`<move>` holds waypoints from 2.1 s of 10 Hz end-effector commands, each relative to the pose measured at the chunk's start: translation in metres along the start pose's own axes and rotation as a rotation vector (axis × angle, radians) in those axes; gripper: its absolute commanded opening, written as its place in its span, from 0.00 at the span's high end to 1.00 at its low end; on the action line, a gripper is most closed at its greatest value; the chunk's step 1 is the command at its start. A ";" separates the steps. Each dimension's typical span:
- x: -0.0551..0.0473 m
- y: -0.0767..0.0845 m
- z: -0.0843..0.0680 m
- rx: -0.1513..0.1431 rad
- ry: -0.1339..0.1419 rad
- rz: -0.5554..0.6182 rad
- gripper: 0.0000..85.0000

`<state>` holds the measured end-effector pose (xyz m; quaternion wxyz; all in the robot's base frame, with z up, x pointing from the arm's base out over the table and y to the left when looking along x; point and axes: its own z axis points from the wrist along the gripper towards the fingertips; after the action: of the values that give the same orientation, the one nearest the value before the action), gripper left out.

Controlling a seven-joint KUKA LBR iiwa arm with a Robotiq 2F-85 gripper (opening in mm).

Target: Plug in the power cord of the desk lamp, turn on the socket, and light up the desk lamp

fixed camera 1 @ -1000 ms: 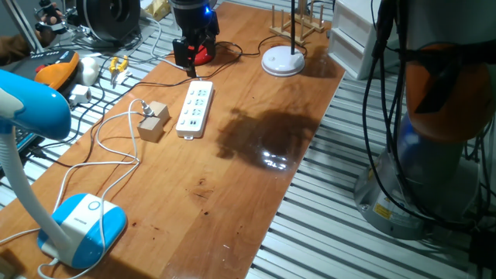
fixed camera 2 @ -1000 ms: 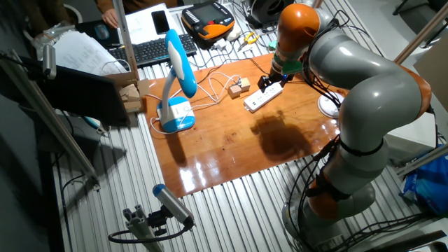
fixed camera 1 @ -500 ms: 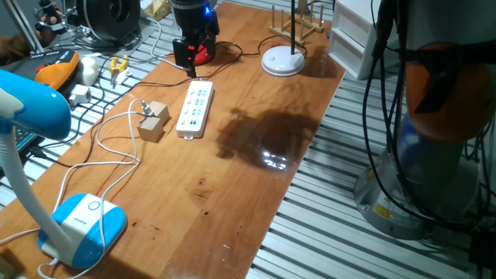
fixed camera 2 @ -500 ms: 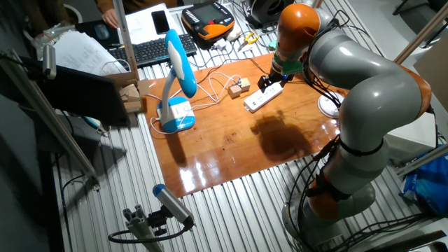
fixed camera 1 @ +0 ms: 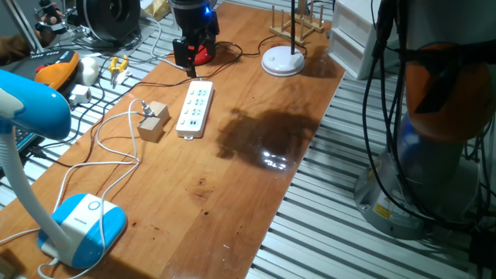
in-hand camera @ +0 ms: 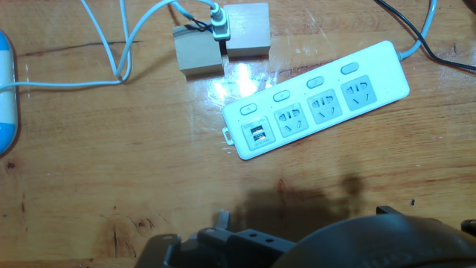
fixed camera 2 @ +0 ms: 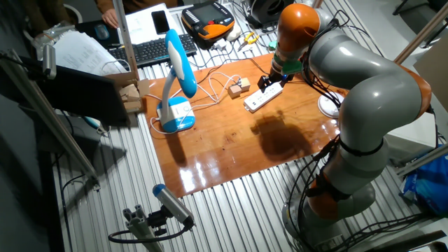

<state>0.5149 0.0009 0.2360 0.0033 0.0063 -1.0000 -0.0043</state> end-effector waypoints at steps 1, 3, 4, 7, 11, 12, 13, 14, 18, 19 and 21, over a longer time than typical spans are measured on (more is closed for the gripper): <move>0.000 0.000 0.000 -0.004 0.238 -0.428 1.00; 0.000 0.000 0.000 -0.004 0.238 -0.428 1.00; 0.000 0.000 0.000 -0.004 0.238 -0.428 1.00; 0.002 -0.001 0.000 -0.004 0.219 -0.429 1.00; 0.003 -0.001 0.000 -0.004 0.204 -0.430 1.00; 0.003 -0.001 0.000 -0.004 0.204 -0.430 1.00; 0.003 -0.001 0.000 -0.004 0.204 -0.430 1.00; 0.003 -0.001 0.000 -0.004 0.204 -0.430 1.00; 0.003 -0.001 0.000 -0.004 0.206 -0.424 1.00; 0.003 -0.001 0.000 -0.004 0.206 -0.425 1.00; 0.003 -0.001 0.000 -0.008 0.215 -0.430 1.00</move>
<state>0.5117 0.0001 0.2357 0.1086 0.2191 -0.9696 -0.0076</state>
